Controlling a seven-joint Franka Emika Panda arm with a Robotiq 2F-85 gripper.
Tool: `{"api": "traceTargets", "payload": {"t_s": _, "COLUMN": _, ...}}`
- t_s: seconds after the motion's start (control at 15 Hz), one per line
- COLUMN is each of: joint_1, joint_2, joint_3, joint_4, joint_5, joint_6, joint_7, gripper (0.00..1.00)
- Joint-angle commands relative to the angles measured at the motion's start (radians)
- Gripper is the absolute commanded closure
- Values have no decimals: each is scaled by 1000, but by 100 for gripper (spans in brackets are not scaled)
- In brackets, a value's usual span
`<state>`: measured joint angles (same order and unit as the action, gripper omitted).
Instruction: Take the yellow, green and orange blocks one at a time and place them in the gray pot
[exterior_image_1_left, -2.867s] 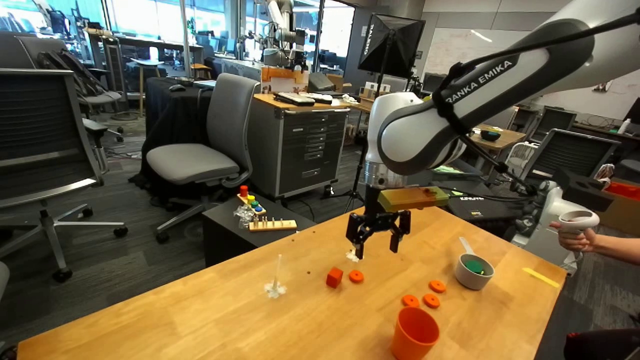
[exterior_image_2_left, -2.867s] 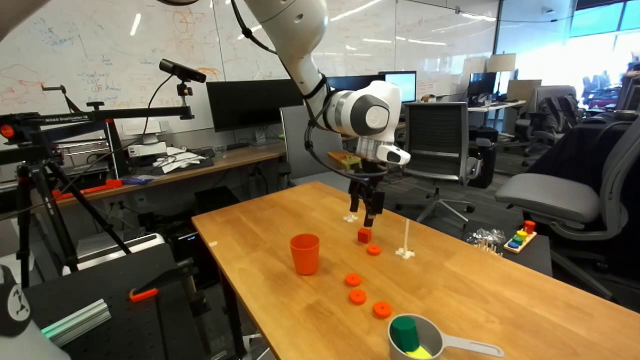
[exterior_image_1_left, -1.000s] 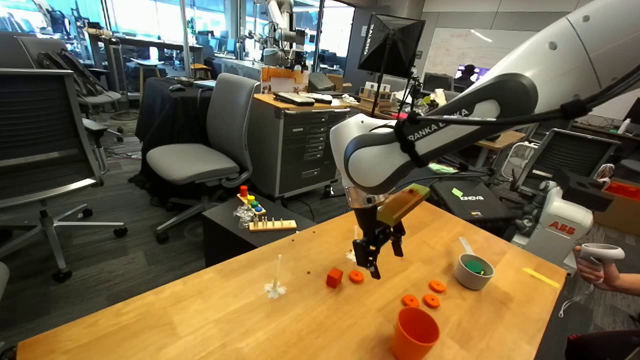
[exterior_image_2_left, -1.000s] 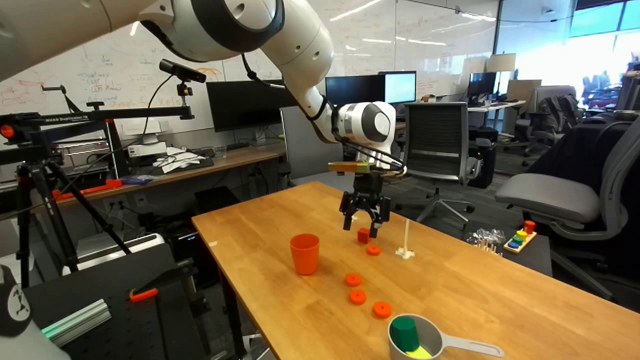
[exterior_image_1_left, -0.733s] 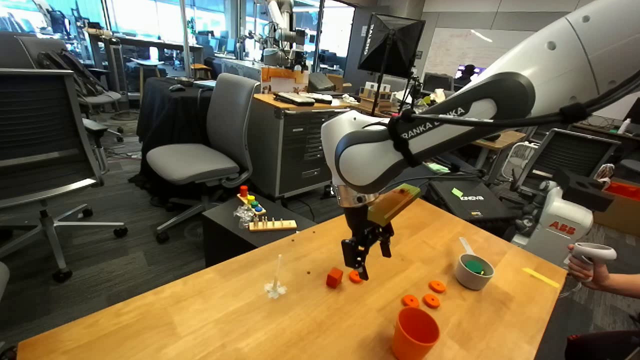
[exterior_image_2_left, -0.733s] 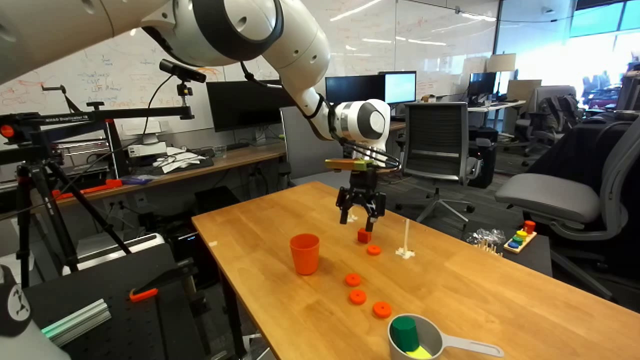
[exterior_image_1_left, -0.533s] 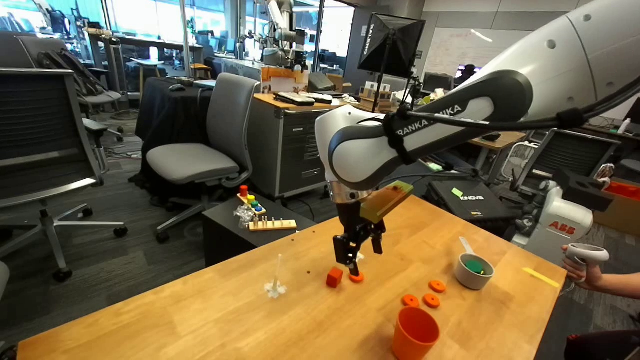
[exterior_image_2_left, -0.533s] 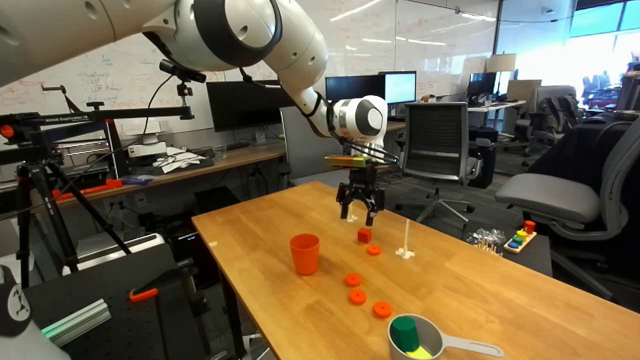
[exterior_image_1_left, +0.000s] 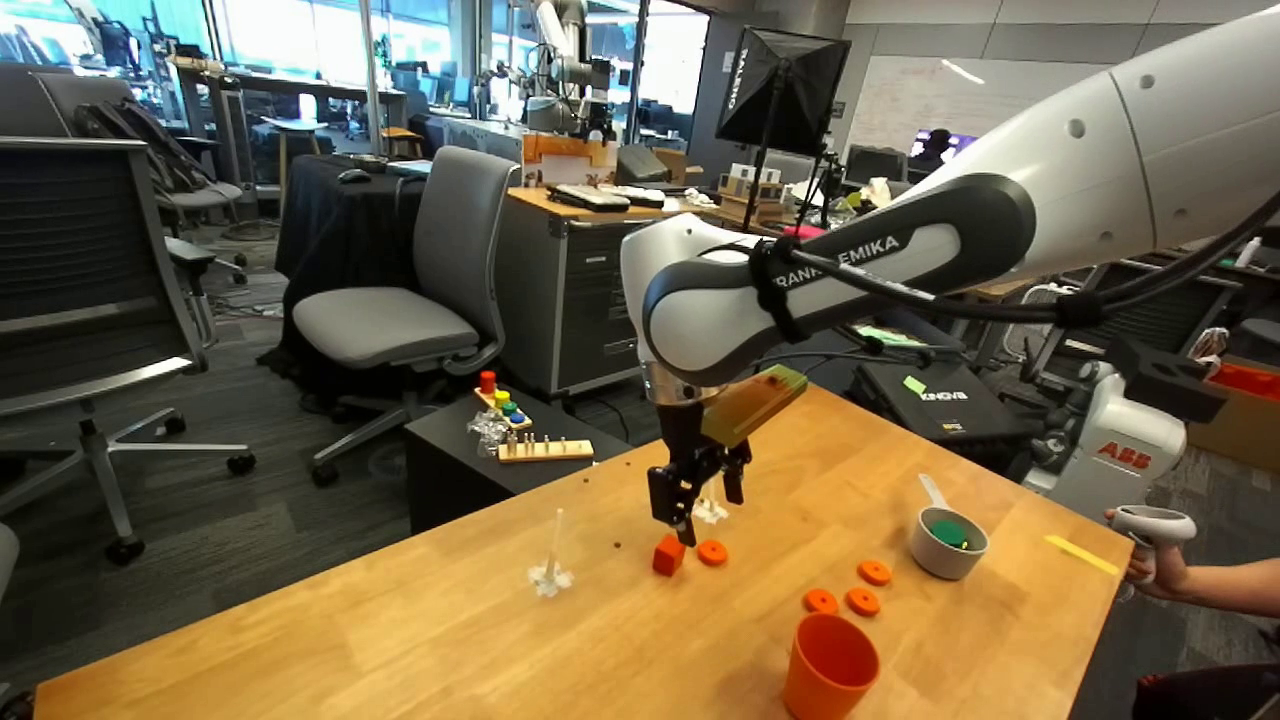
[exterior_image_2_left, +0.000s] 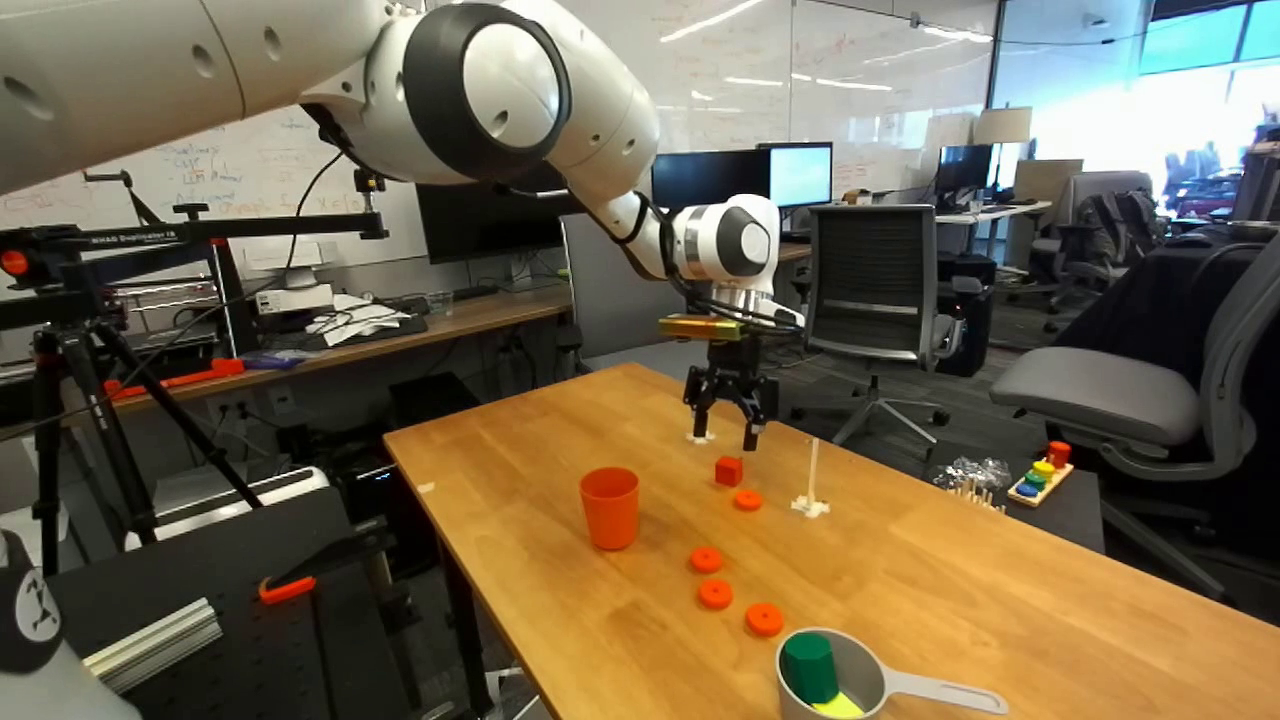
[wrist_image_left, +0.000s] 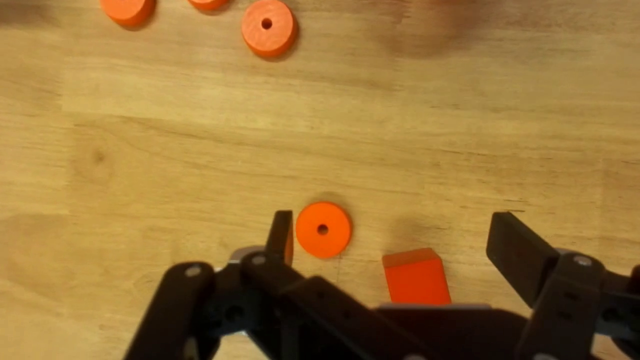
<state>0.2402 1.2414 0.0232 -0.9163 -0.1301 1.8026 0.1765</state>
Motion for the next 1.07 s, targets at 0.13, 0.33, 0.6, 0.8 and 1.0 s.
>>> {"api": "traceTargets", "payload": {"t_s": 0.13, "joint_1": 0, "joint_2": 40, "joint_3": 1, "joint_4": 45, "joint_5": 6, "joint_6": -1, "joint_7": -1, "gripper": 0}}
{"api": "traceTargets", "payload": {"t_s": 0.33, "joint_1": 0, "joint_2": 56, "joint_3": 1, "joint_4": 65, "joint_5": 8, "joint_6": -2, "joint_7": -1, "gripper": 0}}
{"api": "traceTargets", "payload": {"t_s": 0.6, "joint_1": -1, "joint_2": 79, "joint_3": 2, "joint_4": 68, "joint_5": -5, "joint_6": 112, "joint_7": -24, "gripper": 0}}
{"api": "traceTargets", "payload": {"t_s": 0.8, "joint_1": 3, "joint_2": 94, "joint_3": 4, "joint_4": 70, "joint_5": -11, "joint_6": 170, "joint_7": -44, "gripper": 0}}
{"api": "traceTargets", "payload": {"t_s": 1.0, "joint_1": 0, "joint_2": 105, "joint_3": 18, "joint_4": 67, "joint_5": 1, "joint_6": 205, "joint_7": -74, "gripper": 0}}
